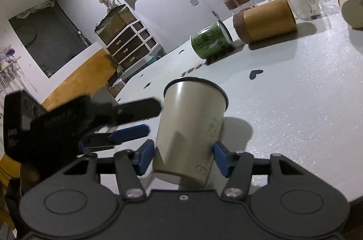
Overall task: Flip cup upright
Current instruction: 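Grasp the upright cup's rim with the left tool while the right tool holds it, then open the right tool and pull it away from the cup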
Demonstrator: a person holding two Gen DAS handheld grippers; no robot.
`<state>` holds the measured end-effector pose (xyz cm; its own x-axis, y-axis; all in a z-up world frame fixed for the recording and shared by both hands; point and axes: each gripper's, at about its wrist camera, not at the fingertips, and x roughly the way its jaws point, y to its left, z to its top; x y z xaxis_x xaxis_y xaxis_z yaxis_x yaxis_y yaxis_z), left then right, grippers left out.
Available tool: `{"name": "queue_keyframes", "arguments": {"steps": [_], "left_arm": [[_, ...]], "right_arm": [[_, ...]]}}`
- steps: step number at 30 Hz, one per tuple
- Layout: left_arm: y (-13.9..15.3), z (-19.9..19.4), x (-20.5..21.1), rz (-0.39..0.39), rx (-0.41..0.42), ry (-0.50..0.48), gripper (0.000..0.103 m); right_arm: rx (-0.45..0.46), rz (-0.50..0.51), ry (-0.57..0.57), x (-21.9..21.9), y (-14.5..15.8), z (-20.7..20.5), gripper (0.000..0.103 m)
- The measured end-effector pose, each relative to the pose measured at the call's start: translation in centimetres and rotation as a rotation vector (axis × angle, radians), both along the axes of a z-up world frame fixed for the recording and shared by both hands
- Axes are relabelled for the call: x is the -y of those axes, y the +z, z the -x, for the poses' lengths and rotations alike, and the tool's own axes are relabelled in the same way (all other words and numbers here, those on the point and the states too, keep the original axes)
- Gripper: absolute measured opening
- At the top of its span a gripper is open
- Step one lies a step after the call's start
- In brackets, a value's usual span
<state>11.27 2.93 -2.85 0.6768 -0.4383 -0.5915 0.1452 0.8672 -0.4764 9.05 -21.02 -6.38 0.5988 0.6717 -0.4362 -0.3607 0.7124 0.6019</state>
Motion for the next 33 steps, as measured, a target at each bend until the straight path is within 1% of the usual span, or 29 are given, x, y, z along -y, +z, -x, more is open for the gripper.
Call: {"name": "queue_keyframes", "arguments": {"steps": [4,8,10,12,17,19,21,24,27,31,33], "left_arm": [[-0.4,-1.9,1.7,-0.01,-0.058,0.006,0.091],[-0.7,-3.2,2.8,-0.04,-0.083,0.012,0.09],[-1.0,-3.7,2.7,-0.04,-0.095,0.03,0.083],[-1.4,-4.0,2.3,-0.023,-0.122,0.033,0.08],[-1.7,-4.4,1.9,-0.013,-0.138,0.034,0.08],[-1.6,-4.2,1.8,-0.003,-0.135,0.029,0.078],[-1.0,-3.5,1.8,-0.017,-0.099,0.016,0.078],[0.5,-1.8,1.8,-0.066,-0.003,0.001,0.078],[1.9,0.0,1.6,-0.131,0.081,-0.004,0.078],[3.2,1.1,1.3,-0.238,0.159,0.026,0.078],[3.4,1.2,1.2,-0.315,0.193,0.054,0.078]], "right_arm": [[0.008,-0.004,0.003,0.2,0.0,0.0,0.058],[0.02,0.0,0.003,0.3,0.0,0.0,0.058],[0.025,0.009,0.0,0.3,0.1,0.1,0.058],[0.024,0.005,0.001,0.3,0.1,0.1,0.058],[0.031,0.005,0.003,0.2,0.1,0.3,0.057],[0.035,0.01,0.002,0.2,0.2,0.4,0.057],[0.042,0.02,0.002,0.0,0.3,0.5,0.057],[0.071,0.042,0.013,-0.1,0.7,1.1,0.056],[0.109,0.08,0.011,-0.4,1.3,1.8,0.056],[0.177,0.137,-0.04,-0.4,2.1,2.5,0.056],[0.203,0.15,-0.061,-0.3,2.5,2.7,0.057]]}}
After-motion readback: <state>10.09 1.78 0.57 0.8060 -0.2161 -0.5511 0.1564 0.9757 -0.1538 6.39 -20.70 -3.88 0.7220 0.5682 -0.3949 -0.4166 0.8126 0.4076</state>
